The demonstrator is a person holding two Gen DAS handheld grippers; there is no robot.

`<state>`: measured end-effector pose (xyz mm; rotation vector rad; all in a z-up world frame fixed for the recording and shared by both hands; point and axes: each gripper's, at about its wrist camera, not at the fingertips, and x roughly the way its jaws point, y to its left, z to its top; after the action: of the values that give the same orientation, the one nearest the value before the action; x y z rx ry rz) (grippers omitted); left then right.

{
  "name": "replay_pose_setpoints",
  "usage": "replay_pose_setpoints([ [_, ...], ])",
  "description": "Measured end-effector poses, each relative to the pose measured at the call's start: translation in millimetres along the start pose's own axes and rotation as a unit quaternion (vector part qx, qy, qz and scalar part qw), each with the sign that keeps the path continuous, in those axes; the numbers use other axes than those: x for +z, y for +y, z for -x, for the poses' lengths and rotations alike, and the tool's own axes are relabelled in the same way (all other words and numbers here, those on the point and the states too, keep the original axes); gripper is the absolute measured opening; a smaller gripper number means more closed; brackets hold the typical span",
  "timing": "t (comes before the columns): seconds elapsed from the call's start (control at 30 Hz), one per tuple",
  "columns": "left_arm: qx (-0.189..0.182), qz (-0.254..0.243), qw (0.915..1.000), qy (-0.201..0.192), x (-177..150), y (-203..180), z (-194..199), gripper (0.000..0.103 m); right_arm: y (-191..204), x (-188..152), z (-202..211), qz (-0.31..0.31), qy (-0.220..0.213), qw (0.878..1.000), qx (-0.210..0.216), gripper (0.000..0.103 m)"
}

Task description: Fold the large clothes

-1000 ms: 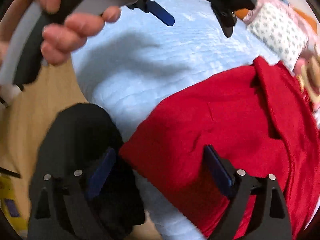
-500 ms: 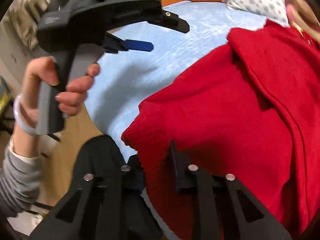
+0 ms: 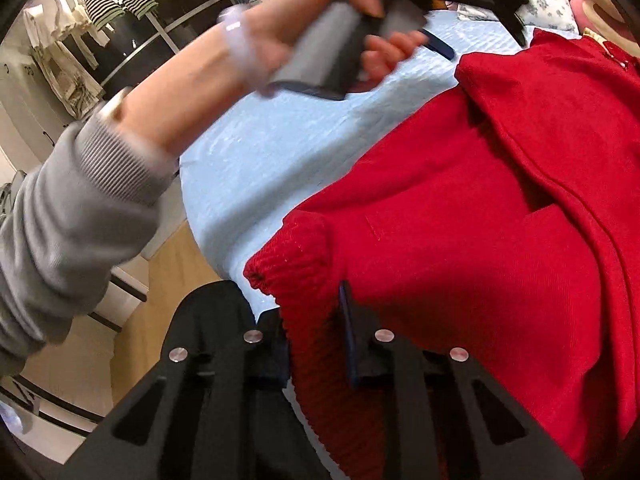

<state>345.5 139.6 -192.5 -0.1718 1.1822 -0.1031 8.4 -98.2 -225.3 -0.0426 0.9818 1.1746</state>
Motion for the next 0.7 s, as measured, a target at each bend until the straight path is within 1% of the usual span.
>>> replay_pose_setpoints([
  [0.07, 0.046, -0.022, 0.9984, 0.026, 5.8, -7.4, -17.4, 0.094, -2.9, 0.7, -0.4, 0.008, 0.002, 1.0, 0.005, 0.02],
  [0.1, 0.061, -0.03, 0.9974, 0.024, 7.7, -10.2, -20.1, 0.094, -3.2, 1.0, -0.9, 0.011, 0.002, 1.0, 0.007, 0.02],
  [0.17, 0.06, -0.034, 0.9976, 0.012, 10.1, -13.5, -19.6, 0.094, -3.3, 3.4, -2.7, 0.013, 0.003, 1.0, 0.016, 0.02],
  [0.2, 0.053, -0.029, 0.9981, 0.013, 12.8, -13.0, -20.7, 0.094, -4.4, 3.5, -2.9, 0.011, 0.003, 1.0, 0.021, 0.02],
  [0.27, 0.013, -0.001, 0.9994, 0.032, 20.6, -8.5, -28.2, 0.094, -8.3, 4.9, -4.3, 0.008, 0.004, 0.999, 0.031, 0.021],
  [0.33, -0.055, 0.042, 0.9964, 0.05, 28.9, -1.9, -37.2, 0.094, -9.5, 6.1, -6.4, 0.004, 0.003, 0.999, 0.039, 0.021],
  [0.4, -0.105, 0.085, 0.9895, 0.051, 35.5, 3.4, -43.2, 0.094, -8.2, 3.4, -6.0, 0.006, 0.002, 0.999, 0.043, 0.021],
  [0.43, -0.133, 0.112, 0.9835, 0.051, 39.4, 5.4, -46.7, 0.094, -8.4, 3.9, -6.8, 0.006, 0.001, 0.999, 0.045, 0.021],
  [0.47, -0.15, 0.127, 0.9792, 0.051, 41.1, 6.5, -49.6, 0.093, -8.4, 3.9, -6.9, 0.005, 0.0, 0.999, 0.046, 0.021],
  [0.5, -0.164, 0.143, 0.9746, 0.051, 44.8, 7.5, -53.1, 0.089, -9.1, 4.0, -7.0, 0.004, 0.0, 0.999, 0.048, 0.021],
  [0.53, -0.163, 0.147, 0.9741, 0.052, 46.2, 6.9, -54.4, 0.085, -10.1, 4.7, -7.2, 0.003, 0.0, 0.999, 0.05, 0.021],
  [0.6, -0.143, 0.141, 0.978, 0.056, 51.7, 5.8, -58.1, 0.071, -12.1, 6.1, -7.5, 0.0, 0.002, 0.999, 0.052, 0.022],
  [0.63, -0.134, 0.139, 0.9792, 0.062, 54.1, 6.2, -59.7, 0.069, -15.6, 6.1, -7.1, -0.002, 0.004, 0.999, 0.051, 0.025],
  [0.67, -0.132, 0.141, 0.9789, 0.066, 55.2, 7.3, -60.8, 0.066, -14.6, 6.6, -8.6, 0.0, 0.007, 0.999, 0.048, 0.031],
  [0.7, -0.134, 0.145, 0.9778, 0.071, 56.5, 8.6, -61.3, 0.065, -11.4, 7.2, -11.0, 0.006, 0.011, 0.999, 0.042, 0.035],
])
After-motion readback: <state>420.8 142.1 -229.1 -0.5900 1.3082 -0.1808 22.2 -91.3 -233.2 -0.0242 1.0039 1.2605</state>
